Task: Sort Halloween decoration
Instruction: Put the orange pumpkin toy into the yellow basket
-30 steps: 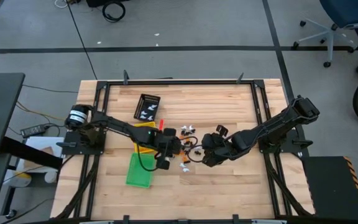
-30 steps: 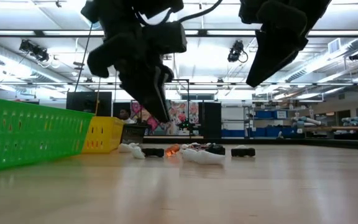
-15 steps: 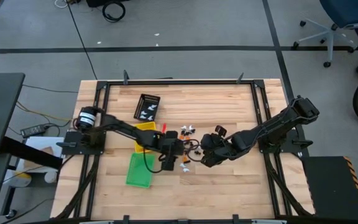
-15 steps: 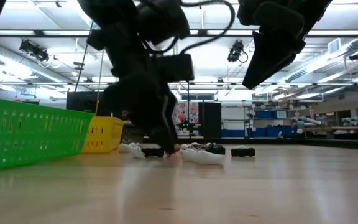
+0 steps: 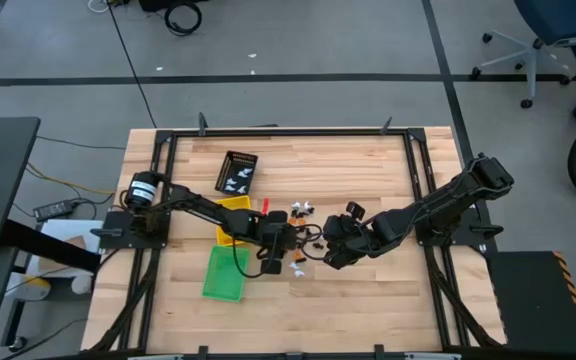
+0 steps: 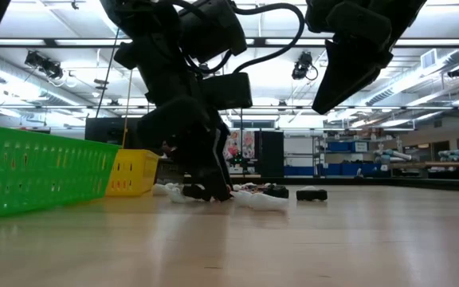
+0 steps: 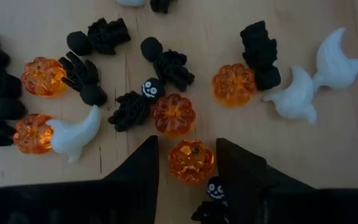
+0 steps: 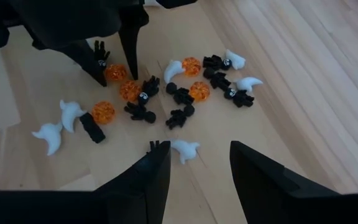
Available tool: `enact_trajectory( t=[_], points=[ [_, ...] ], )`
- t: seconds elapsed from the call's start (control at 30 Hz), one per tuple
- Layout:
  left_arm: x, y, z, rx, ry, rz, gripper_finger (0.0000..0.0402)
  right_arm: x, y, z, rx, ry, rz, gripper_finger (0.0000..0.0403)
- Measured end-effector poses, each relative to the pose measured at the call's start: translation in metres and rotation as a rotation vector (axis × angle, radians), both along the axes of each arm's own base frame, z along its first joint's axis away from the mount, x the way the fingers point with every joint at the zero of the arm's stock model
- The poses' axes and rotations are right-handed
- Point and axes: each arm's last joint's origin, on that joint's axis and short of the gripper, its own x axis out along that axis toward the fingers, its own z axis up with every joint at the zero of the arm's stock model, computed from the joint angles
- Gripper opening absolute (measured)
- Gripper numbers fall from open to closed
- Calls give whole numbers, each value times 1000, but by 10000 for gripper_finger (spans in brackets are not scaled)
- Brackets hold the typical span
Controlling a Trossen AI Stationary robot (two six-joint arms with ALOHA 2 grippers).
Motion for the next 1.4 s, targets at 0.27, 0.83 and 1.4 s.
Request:
enact_trajectory(
  t=[0.27, 0.83, 1.4],
  points=[
    [0, 0, -1, 7, 4, -8, 67, 0, 0, 0, 0, 1, 0, 169],
    [-8, 2, 23, 2, -23, -13, 59, 0, 0, 0, -5, 8, 2, 169],
    [-33, 22, 70, 36, -8, 11, 40, -2, -1, -1, -9, 19, -3, 169]
  ],
)
